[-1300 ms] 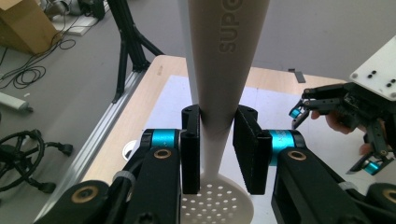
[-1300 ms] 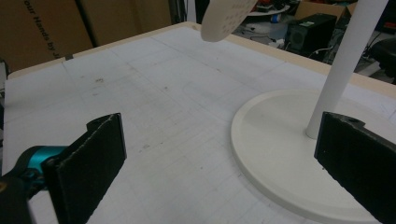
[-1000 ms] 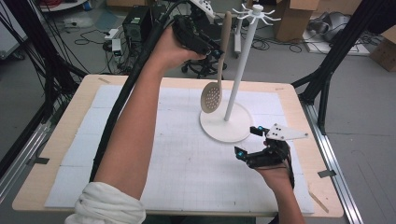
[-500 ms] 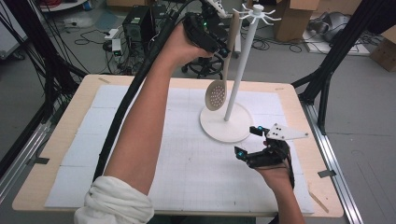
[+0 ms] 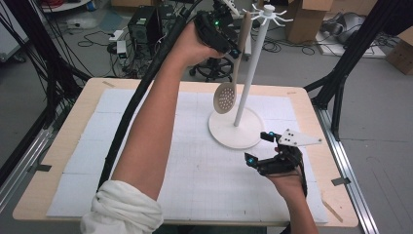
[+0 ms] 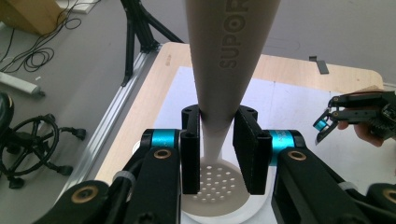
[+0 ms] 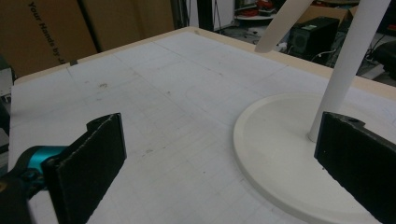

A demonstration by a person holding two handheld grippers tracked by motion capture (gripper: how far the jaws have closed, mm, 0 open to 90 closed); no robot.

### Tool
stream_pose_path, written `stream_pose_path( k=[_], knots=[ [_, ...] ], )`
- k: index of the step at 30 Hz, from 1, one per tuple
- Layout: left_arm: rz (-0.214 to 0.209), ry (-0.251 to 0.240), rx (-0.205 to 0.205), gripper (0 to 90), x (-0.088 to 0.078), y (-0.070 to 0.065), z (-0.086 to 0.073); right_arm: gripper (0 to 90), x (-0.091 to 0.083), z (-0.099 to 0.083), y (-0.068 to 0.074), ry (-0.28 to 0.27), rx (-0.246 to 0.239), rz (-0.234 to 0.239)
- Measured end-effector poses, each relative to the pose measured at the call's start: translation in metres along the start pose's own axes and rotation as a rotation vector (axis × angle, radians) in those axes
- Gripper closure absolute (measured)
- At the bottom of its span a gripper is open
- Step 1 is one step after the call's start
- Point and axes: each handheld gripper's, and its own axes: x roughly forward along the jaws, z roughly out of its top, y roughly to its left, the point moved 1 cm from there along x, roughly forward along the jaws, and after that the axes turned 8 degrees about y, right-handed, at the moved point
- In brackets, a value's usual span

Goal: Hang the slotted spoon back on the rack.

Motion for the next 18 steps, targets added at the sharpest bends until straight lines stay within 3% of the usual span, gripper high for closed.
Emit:
stream_pose_path(
  k=[18],
  knots=[
    [0.011,0.028,-0.035,73.0,0.007,0.014,-0.001,0.6,-0.002,-0.001,-0.003,-0.004,0.007,-0.003]
  ],
)
